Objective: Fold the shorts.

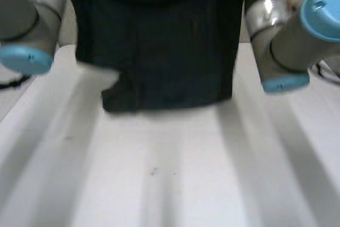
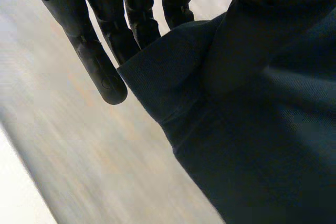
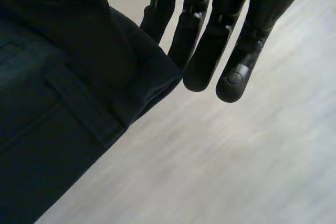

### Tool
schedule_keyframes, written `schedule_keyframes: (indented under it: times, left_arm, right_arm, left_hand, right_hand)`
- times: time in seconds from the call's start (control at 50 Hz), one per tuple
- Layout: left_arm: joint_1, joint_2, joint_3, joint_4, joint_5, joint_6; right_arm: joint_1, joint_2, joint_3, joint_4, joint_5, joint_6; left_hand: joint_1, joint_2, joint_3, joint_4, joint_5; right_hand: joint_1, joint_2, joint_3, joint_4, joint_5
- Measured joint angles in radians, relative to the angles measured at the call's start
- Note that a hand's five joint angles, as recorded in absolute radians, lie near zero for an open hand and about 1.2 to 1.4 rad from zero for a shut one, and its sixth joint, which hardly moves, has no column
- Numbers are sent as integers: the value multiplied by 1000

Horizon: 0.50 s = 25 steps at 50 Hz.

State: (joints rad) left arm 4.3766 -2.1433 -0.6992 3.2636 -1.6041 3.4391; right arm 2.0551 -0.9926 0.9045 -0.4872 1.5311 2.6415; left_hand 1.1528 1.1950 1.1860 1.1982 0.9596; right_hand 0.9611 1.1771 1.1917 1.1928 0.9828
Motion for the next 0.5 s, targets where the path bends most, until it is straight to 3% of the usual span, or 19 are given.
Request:
schedule_keyframes:
  times: [0.06, 0.16, 0.34, 0.5]
  left_arm:
    - [-17, 85, -22, 146, -43, -8]
    - [-22, 201, -151, 273, -70, -30]
    - [-13, 283, -558, 310, -57, -67]
    - [-15, 175, -864, 392, 28, -54]
  right_arm:
    - [0, -41, -4, -214, 8, 19]
    - [0, -87, 34, -311, 10, 56]
    - [-6, -131, 252, -113, -29, 112]
    - [-1, -24, 446, 102, -38, 77]
  left_hand:
    - [0, 0, 0, 0, 0]
    - [0, 1, 0, 0, 0]
    - [0, 2, 1, 1, 0]
    - [0, 3, 5, 1, 0]
  right_hand:
    - [0, 0, 0, 0, 0]
    - [0, 0, 0, 0, 0]
    - [0, 0, 0, 0, 0]
    - [0, 0, 0, 0, 0]
